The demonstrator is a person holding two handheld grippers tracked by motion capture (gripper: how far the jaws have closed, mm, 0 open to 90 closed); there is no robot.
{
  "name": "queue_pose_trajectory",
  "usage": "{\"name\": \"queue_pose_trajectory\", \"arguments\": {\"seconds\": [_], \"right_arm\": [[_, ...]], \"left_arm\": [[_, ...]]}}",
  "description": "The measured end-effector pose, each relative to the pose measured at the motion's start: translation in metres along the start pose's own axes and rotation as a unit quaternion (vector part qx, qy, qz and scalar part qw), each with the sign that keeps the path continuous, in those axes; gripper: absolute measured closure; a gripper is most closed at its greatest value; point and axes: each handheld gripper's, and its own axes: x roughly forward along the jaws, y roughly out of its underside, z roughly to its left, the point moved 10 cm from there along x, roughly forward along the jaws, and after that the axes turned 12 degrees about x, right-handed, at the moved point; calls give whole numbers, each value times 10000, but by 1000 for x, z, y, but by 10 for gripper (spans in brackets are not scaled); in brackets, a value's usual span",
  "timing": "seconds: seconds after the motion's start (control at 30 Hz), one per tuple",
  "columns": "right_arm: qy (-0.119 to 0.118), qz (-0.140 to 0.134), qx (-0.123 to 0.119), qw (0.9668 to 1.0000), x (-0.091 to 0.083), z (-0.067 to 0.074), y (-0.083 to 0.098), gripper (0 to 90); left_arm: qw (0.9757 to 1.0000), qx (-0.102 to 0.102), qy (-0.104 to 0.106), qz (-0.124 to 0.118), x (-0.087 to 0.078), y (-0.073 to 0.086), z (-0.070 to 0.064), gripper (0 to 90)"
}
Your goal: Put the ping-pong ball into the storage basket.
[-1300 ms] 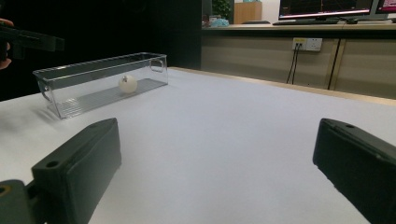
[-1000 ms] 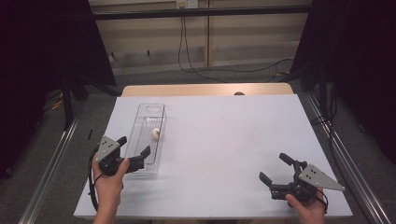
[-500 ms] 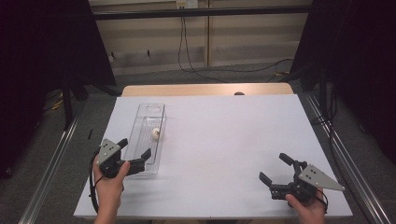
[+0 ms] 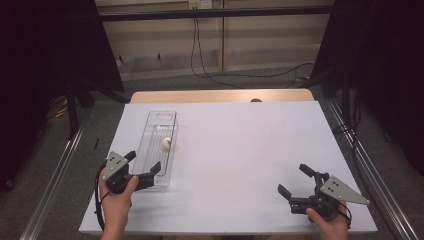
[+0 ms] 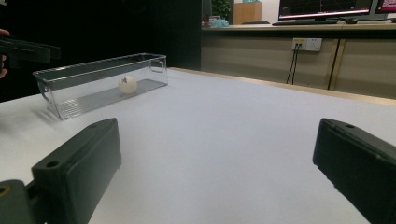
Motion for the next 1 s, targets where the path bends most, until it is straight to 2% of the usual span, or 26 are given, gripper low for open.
{"name": "queue_pose_trajectory", "arguments": {"seconds": [0.03, 0.17, 0.23, 0.33, 0.4, 0.47, 0.67, 0.73, 0.8, 0.83, 1.0], "right_arm": [[1, 1, -11, 10000, 0, 0, 0, 7], [-19, 25, -7, 10000, 0, 0, 1, 7], [-12, 16, -7, 10000, 0, 0, 0, 7], [10, 4, 15, 10000, 0, 0, 0, 7], [-3, 17, -6, 10000, 0, 0, 1, 7], [-10, 19, -1, 10000, 0, 0, 1, 7], [-26, 18, -6, 10000, 0, 0, 1, 7], [-27, 24, 11, 10000, 0, 0, 1, 7], [-26, 16, 11, 10000, 0, 0, 1, 7], [-25, 17, 20, 10000, 0, 0, 1, 7], [-4, 19, 23, 10000, 0, 0, 1, 7]], "left_arm": [[10000, 62, -19, 45, -1, 1, 1, 33], [9999, 93, -30, 52, -1, 2, 0, 33], [9999, 95, 14, 31, -1, 2, -1, 33], [10000, 18, -25, 5, -1, 2, -1, 33], [10000, 80, -28, 15, -2, 3, 0, 33], [10000, 62, 24, -13, -2, 4, -1, 33], [10000, 47, -64, 1, -3, 7, 0, 33], [10000, 61, 2, -16, -2, 7, -1, 33], [9999, 147, -42, 20, -3, 8, 0, 33], [9999, 87, -46, -25, -3, 8, -1, 33], [9998, 174, -32, -20, -5, 9, -1, 33]]}}
